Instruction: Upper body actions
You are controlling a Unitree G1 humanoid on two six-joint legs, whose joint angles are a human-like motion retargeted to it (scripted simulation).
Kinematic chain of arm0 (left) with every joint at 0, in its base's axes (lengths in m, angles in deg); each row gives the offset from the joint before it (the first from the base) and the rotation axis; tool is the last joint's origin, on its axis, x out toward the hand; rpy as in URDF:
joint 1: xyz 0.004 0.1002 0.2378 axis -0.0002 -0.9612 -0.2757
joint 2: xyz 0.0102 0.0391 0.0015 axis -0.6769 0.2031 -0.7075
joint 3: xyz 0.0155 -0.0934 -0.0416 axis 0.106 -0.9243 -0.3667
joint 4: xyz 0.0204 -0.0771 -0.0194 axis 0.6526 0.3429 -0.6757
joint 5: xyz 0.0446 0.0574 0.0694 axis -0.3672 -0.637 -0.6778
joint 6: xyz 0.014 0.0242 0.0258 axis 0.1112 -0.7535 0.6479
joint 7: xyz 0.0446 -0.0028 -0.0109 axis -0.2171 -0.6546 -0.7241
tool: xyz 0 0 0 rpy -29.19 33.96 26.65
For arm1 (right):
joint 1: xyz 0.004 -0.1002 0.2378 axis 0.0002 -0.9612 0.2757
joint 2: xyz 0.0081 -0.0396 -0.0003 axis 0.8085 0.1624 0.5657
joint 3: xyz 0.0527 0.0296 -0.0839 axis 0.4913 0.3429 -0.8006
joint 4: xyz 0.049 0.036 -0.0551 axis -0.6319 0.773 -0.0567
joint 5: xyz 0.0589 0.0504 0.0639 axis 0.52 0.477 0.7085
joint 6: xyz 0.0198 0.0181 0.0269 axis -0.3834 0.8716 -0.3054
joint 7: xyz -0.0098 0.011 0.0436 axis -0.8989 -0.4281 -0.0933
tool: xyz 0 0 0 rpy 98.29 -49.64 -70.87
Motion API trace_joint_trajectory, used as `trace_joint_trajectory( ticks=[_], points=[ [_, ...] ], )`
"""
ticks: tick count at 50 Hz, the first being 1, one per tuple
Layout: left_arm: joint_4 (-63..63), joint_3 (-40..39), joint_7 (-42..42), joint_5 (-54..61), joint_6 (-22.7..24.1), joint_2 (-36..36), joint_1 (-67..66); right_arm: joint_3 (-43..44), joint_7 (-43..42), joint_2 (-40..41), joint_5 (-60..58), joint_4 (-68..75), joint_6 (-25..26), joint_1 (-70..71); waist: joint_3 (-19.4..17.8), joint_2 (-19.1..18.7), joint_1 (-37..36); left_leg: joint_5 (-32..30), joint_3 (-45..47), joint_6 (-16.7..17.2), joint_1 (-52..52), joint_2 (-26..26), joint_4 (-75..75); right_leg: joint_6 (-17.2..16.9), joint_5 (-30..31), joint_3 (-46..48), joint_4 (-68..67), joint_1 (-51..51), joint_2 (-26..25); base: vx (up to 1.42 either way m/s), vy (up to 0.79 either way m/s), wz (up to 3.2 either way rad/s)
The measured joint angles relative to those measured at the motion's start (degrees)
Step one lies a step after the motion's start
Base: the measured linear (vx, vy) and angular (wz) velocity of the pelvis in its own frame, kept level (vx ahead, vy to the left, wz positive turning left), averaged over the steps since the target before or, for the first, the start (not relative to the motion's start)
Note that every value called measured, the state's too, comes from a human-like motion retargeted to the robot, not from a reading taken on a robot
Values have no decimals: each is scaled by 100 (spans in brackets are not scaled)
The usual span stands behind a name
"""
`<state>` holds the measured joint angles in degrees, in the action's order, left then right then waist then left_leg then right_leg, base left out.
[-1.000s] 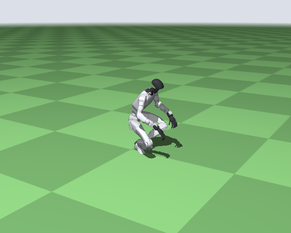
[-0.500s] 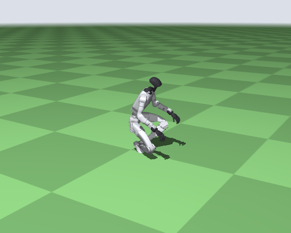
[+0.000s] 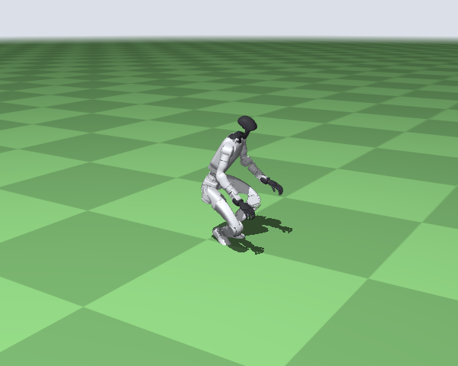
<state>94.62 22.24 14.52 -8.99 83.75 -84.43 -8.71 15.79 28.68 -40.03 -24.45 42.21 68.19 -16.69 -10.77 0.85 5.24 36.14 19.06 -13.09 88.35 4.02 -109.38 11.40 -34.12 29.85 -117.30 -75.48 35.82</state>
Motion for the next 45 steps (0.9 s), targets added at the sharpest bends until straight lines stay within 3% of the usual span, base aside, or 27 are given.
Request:
trace_joint_trajectory(
  ticks=[4, 8, 15, 22, 28, 35, 45],
  points=[
    [919, -28, -1227, 135, 31, 233, -93, -26, -570, 121, 478, 852, -815, 101, 207, 96, 100, -297, -168, 219, -497, -215, 1028, -141, 317, -216, 866, 152, 59, 0, 3, -10],
    [1339, -129, -1587, -141, 33, 184, -360, 1, -600, 328, 920, 2112, -1786, 362, 285, 249, 146, -671, -309, 521, -1263, -500, 2215, -294, 626, -512, 1898, 500, -46, 3, 7, -32],
    [2514, -118, -793, -517, -99, -102, -814, 293, -122, 945, 523, 4846, -2757, 1012, 401, 348, 96, -1478, -815, 1098, -2829, -787, 4520, -458, 1197, -689, 4097, 1548, -635, 6, 5, -64],
    [3471, -139, -162, -702, -140, -315, -1633, 487, 137, 1358, 1436, 5171, -3151, 212, 585, 289, -69, -2276, -1257, 1467, -4717, -624, 6982, -676, 1741, -682, 6568, 3155, -1444, 18, 0, -83],
    [3920, -476, 337, -313, -105, 9, -2637, 385, 1018, 1234, 1501, 5129, -3131, -770, 868, 79, -173, -2842, -1658, 1570, -6137, -452, 8593, -909, 2385, -625, 8604, 4632, -2058, 21, 1, -55],
    [4171, -895, 440, 416, -185, 557, -3565, 513, 1634, 1013, 588, 5565, -2626, -1550, 1228, 27, -178, -2972, -1386, 1079, -7325, -477, 9865, -1014, 2891, -534, 10568, 6074, -2547, 20, 4, -15],
    [4765, -1101, 108, 1045, -477, 1006, -3997, 794, 2286, 1092, 1148, 6127, -2272, -1990, 1542, 158, -286, -3129, -808, 971, -8194, -606, 10778, -1039, 3369, -598, 11560, 6756, -2785, 8, 6, -15]
  ],
)
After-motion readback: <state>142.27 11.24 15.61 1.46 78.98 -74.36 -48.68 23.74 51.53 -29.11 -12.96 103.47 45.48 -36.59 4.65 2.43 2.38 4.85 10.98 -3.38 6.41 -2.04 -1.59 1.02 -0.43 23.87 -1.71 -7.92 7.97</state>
